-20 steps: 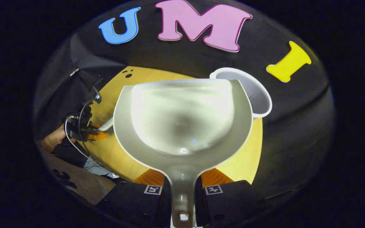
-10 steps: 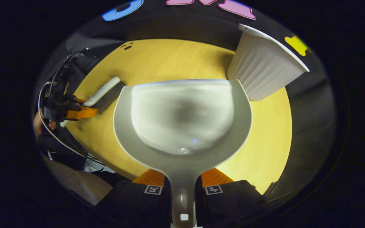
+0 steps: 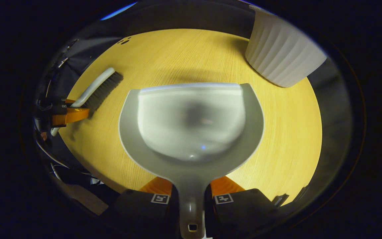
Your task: Pick up the small broom and dustpan from the desktop, sweep the trash into the dustpan with the broom, and then empty the trash into the garbage bin.
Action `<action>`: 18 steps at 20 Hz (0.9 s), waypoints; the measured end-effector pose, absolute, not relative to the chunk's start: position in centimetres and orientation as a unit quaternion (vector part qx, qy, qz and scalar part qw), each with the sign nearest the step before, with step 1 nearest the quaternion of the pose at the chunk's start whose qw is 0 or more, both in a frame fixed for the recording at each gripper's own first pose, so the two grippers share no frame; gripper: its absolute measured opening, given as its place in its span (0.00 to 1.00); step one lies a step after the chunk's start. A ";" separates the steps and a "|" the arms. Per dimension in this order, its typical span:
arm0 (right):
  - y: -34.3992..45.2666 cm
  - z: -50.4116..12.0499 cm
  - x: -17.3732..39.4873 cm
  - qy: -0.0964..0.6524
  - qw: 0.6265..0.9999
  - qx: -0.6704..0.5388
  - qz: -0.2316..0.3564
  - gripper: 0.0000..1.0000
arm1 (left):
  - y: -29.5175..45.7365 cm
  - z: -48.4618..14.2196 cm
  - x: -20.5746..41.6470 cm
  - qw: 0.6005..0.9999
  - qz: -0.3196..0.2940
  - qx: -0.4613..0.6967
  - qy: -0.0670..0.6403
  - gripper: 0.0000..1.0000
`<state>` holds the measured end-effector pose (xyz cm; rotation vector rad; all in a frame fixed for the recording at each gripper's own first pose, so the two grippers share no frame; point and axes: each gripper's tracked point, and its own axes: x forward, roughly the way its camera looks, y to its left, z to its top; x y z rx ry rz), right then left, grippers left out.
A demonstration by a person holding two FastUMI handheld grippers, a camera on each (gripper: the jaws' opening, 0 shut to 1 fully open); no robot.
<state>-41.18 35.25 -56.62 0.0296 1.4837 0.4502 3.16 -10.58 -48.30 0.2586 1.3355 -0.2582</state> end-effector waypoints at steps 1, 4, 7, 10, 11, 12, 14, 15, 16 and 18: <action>35.2 -57.0 -41.1 0.673 0.712 0.014 0.199 0.37 | -10.5 -48.3 3.2 0.769 -0.120 0.121 0.616 0.24; 35.5 -57.4 -41.1 0.676 0.711 0.020 0.192 0.37 | -10.2 -48.4 3.0 0.763 -0.119 0.129 0.622 0.26; 35.2 -57.7 -41.5 0.677 0.710 0.014 0.196 0.39 | -10.1 -48.7 2.6 0.756 -0.121 0.128 0.630 0.28; 35.1 -57.7 -41.9 0.680 0.705 0.010 0.199 0.37 | -10.0 -48.5 2.7 0.758 -0.121 0.133 0.627 0.29; 35.0 -57.7 -42.0 0.681 0.704 0.009 0.200 0.37 | -9.8 -48.4 2.8 0.758 -0.121 0.138 0.626 0.30; 35.1 -57.5 -42.1 0.684 0.701 0.010 0.201 0.37 | -9.5 -48.3 2.9 0.758 -0.120 0.144 0.625 0.30; 35.0 -56.8 -42.6 0.688 0.696 0.013 0.204 0.40 | -9.3 -47.9 2.9 0.759 -0.121 0.151 0.622 0.38; 34.9 -56.5 -42.5 0.687 0.698 0.015 0.203 0.46 | -9.2 -47.7 2.8 0.759 -0.121 0.152 0.621 0.34; 34.8 -55.9 -42.4 0.685 0.700 0.016 0.202 0.45 | -9.0 -47.3 2.6 0.760 -0.121 0.155 0.619 0.35; 34.2 -54.6 -42.0 0.679 0.706 0.018 0.201 0.44 | -8.5 -46.3 2.4 0.764 -0.122 0.161 0.612 0.31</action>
